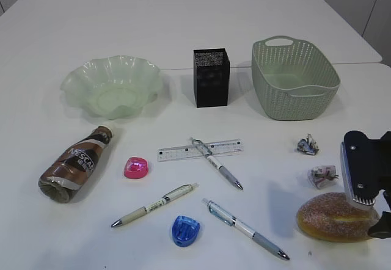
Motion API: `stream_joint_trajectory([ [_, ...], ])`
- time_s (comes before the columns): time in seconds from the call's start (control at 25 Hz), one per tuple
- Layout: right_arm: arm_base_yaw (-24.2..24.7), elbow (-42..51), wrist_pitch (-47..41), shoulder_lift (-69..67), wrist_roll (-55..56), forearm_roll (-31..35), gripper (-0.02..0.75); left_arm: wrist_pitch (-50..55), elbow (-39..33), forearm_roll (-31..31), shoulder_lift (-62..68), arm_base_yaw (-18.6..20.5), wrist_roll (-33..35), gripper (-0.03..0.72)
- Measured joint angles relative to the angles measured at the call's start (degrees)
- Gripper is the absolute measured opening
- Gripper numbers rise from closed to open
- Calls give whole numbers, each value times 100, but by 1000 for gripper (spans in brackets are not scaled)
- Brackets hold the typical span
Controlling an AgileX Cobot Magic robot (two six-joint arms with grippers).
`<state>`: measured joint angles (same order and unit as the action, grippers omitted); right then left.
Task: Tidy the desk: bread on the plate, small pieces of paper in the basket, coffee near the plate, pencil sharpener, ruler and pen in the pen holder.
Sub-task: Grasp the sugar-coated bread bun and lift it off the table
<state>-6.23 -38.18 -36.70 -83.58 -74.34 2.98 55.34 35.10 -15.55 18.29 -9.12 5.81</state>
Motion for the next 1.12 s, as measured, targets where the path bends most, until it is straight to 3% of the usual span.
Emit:
stream_joint_trajectory([
  [0.32,490,0,85,-131,0,-50,564,0,0,-21,0,0,0,267],
  [1.12,526,0,579,-689,-744,561,564,-9,0,-21,0,0,0,265],
])
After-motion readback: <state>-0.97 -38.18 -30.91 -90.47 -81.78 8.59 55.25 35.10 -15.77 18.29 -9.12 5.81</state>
